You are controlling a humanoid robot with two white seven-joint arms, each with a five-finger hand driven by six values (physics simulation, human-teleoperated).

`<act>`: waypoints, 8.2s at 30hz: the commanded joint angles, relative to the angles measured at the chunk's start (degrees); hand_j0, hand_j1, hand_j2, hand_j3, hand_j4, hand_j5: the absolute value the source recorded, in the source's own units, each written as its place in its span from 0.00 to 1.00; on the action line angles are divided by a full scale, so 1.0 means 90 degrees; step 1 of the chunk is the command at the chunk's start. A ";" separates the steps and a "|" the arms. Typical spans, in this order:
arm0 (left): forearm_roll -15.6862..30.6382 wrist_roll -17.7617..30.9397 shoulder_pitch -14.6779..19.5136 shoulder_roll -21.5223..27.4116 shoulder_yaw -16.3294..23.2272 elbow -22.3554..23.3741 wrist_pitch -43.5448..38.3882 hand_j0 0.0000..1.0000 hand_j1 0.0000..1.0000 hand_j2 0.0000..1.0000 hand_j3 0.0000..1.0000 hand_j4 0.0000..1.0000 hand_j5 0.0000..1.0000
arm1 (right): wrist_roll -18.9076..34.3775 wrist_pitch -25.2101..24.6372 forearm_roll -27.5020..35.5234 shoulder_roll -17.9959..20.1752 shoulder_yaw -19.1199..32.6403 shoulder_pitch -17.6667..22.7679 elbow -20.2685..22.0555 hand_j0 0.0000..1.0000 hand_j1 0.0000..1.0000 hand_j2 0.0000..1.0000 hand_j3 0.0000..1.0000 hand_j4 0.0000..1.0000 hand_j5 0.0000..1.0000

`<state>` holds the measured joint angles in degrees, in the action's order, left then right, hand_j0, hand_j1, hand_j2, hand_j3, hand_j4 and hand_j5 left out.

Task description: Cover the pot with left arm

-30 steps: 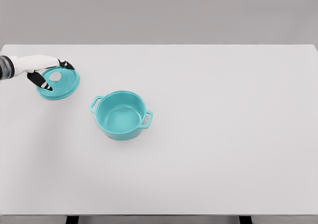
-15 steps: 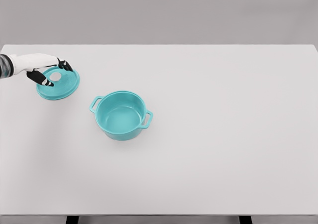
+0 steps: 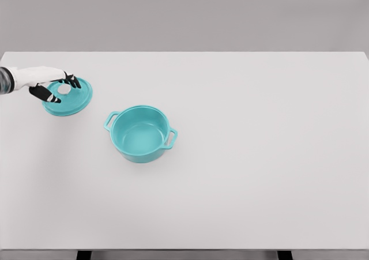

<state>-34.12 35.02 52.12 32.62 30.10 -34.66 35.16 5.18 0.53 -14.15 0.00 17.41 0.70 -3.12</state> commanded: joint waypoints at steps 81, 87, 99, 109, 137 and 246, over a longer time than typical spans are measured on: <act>0.0901 -0.1019 0.0088 0.1072 0.0991 -0.2018 -0.0017 0.50 0.50 0.50 0.50 0.50 0.50 | 0.0001 0.0000 0.0000 0.0000 0.0000 0.0000 0.0005 1.00 1.00 1.00 1.00 1.00 1.00; 0.1154 -0.1118 0.0088 0.1453 0.1304 -0.2672 -0.0017 0.50 0.50 0.50 0.50 0.50 0.50 | 0.0001 0.0000 0.0000 0.0000 0.0000 0.0000 -0.0005 1.00 1.00 1.00 1.00 1.00 1.00; 0.1633 -0.1127 0.0078 0.1893 0.1792 -0.3737 -0.0017 0.50 0.50 0.50 0.50 0.50 0.50 | 0.0001 0.0000 0.0000 0.0000 0.0000 0.0000 -0.0005 1.00 1.00 1.00 1.00 1.00 1.00; 0.1721 -0.1127 0.0078 0.1893 0.2085 -0.4264 -0.0017 0.50 0.50 0.50 0.50 0.50 0.50 | 0.0001 0.0000 0.0000 0.0000 0.0000 0.0000 0.0005 1.00 1.00 1.00 1.00 1.00 1.00; 0.1945 -0.1655 0.0068 0.2010 0.2915 -0.5358 -0.0017 0.50 0.50 0.50 0.50 0.50 0.50 | 0.0001 0.0000 0.0000 0.0000 0.0000 0.0000 -0.0005 1.00 1.00 1.00 1.00 1.00 1.00; 0.2063 -0.2241 -0.0127 0.2040 0.3599 -0.5905 -0.0017 0.73 0.73 0.73 0.73 0.73 0.73 | 0.0001 0.0000 0.0000 0.0000 0.0000 0.0000 -0.0005 1.00 1.00 1.00 1.00 1.00 1.00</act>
<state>-15.92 14.83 50.98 50.95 62.56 -87.81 35.07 5.18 0.53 -14.15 0.00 17.41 0.70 -3.14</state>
